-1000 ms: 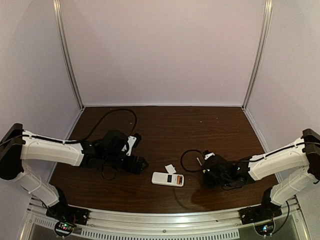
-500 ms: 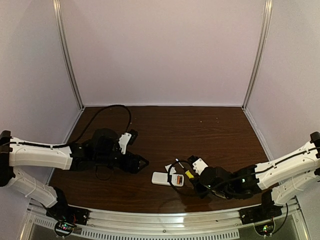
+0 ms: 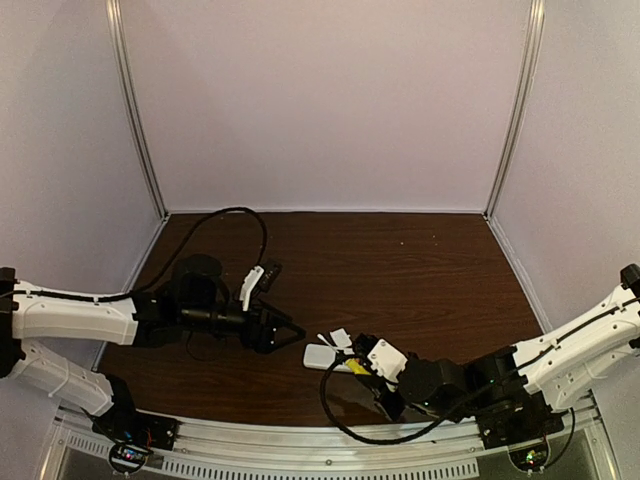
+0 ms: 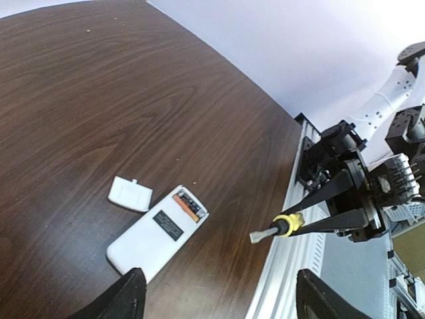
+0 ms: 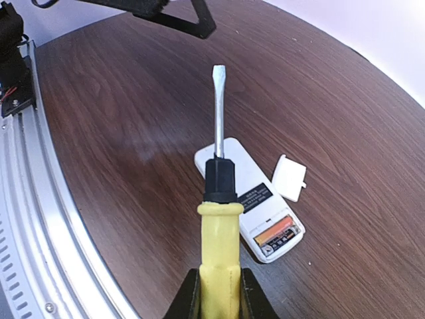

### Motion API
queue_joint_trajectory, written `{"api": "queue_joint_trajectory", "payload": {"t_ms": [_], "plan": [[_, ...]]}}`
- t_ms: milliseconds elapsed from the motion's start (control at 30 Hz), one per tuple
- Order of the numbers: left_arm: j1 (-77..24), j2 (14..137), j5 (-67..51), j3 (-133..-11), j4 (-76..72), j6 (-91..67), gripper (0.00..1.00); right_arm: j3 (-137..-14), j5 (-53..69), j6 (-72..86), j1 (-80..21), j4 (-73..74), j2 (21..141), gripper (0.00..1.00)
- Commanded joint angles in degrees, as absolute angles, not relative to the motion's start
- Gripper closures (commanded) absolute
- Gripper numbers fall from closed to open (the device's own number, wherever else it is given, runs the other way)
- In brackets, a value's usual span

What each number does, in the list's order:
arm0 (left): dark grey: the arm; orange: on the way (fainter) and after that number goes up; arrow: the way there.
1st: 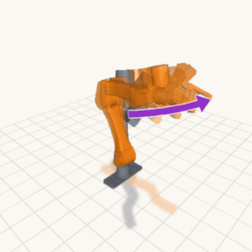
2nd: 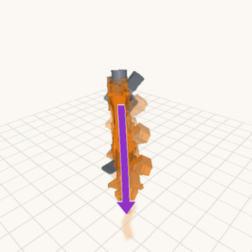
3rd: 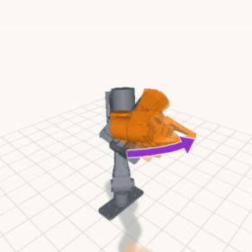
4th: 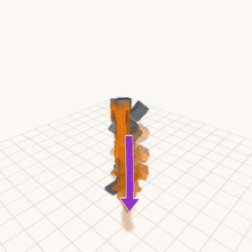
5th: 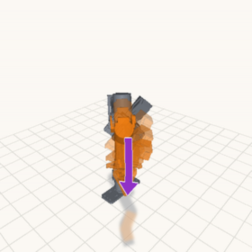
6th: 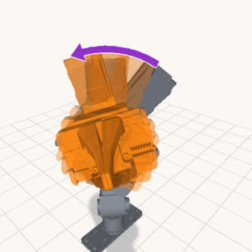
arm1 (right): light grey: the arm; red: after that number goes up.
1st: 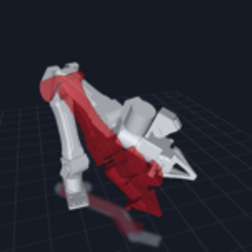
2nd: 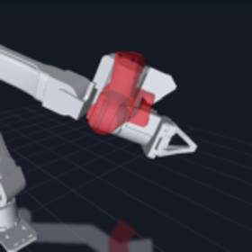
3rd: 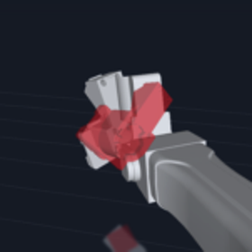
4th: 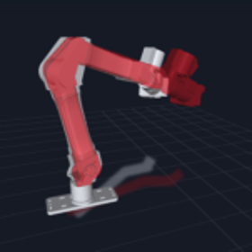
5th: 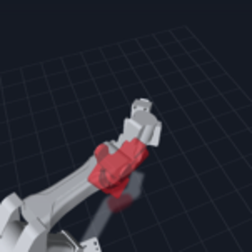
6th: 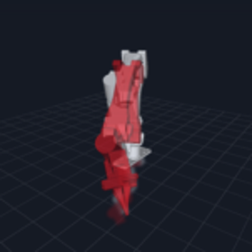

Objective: Unload the batteries from the remote control

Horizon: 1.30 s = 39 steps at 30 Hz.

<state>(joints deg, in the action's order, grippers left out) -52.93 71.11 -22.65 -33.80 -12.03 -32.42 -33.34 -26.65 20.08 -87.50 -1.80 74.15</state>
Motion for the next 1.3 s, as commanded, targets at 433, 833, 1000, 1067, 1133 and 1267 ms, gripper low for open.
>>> {"api": "queue_joint_trajectory", "payload": {"t_ms": [433, 833, 1000, 1067, 1133, 1267], "plan": [[-53.7, 79.6, -41.0, -34.7, -23.9, -33.8, 0.35, -36.8, -29.9, 15.1, -91.8, -5.2, 74.4, 1.00], [-55.5, 81.9, -42.1, -36.2, -24.3, -33.0, 0.41, -38.1, -29.5, 14.3, -92.2, -5.2, 76.0, 1.00], [-56.0, 82.5, -42.4, -36.6, -24.1, -32.8, 0.50, -39.1, -29.3, 13.9, -92.4, -5.3, 77.0, 1.00], [-56.0, 82.7, -42.6, -36.7, -24.1, -32.9, 0.54, -39.3, -29.3, 13.7, -92.4, -5.3, 77.3, 1.00], [-56.0, 82.7, -42.7, -36.7, -24.1, -32.8, 0.58, -39.3, -29.4, 13.6, -92.4, -5.4, 77.5, 1.00], [-56.1, 82.7, -42.6, -36.8, -24.0, -32.9, 0.63, -39.4, -29.0, 13.5, -92.4, -5.5, 77.8, 1.00]]}}
